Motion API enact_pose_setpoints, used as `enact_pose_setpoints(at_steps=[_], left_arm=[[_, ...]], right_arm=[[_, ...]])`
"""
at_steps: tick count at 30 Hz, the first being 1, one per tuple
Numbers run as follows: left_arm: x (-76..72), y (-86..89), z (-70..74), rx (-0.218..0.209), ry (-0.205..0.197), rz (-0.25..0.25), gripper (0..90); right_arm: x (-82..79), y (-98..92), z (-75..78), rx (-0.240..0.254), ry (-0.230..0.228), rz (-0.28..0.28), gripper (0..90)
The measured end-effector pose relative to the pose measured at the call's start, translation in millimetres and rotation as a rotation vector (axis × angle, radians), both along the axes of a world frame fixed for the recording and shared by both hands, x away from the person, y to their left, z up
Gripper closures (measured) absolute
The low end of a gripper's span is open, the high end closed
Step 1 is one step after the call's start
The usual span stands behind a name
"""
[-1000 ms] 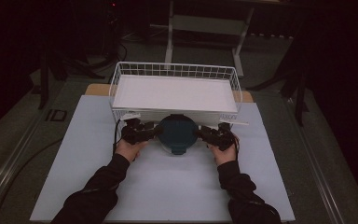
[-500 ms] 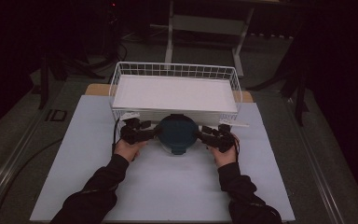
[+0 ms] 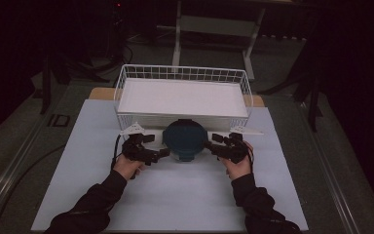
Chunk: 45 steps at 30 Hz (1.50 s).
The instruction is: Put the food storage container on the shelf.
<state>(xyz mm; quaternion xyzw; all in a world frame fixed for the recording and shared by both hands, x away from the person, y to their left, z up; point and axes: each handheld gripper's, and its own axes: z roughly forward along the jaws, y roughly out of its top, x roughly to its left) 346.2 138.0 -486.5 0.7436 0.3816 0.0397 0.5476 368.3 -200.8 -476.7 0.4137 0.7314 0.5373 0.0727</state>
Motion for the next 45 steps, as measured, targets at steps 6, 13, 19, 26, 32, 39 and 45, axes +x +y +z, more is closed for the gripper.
enact_pose_setpoints(at_steps=[6,13,19,26,32,39,45], left_arm=[[-18.8,1.1,6.8,-0.022,-0.035,-0.024,0.0],[-35.3,0.2,11.7,-0.013,-0.055,-0.045,0.0],[-50.2,-0.7,14.4,0.010,-0.079,-0.058,0.0],[-64.3,2.3,10.2,0.020,-0.106,-0.046,0.0],[-68.3,4.2,5.6,0.037,-0.107,-0.044,0.0],[-70.2,4.7,3.7,0.045,-0.114,-0.044,0.0],[-71.0,5.8,3.2,0.046,-0.115,-0.042,0.0]], right_arm=[[-15.6,7.9,2.6,-0.021,-0.007,0.031,41.7],[-35.1,18.4,7.1,-0.026,0.008,0.075,51.6],[-49.0,28.6,3.9,-0.034,0.023,0.114,63.3],[-60.4,43.8,-5.8,-0.079,0.031,0.190,89.7],[-60.3,55.4,-15.6,-0.104,0.054,0.211,89.9],[-51.8,63.0,-20.8,-0.124,0.065,0.202,90.0],[-40.5,66.7,-22.9,-0.141,0.063,0.186,90.0]])
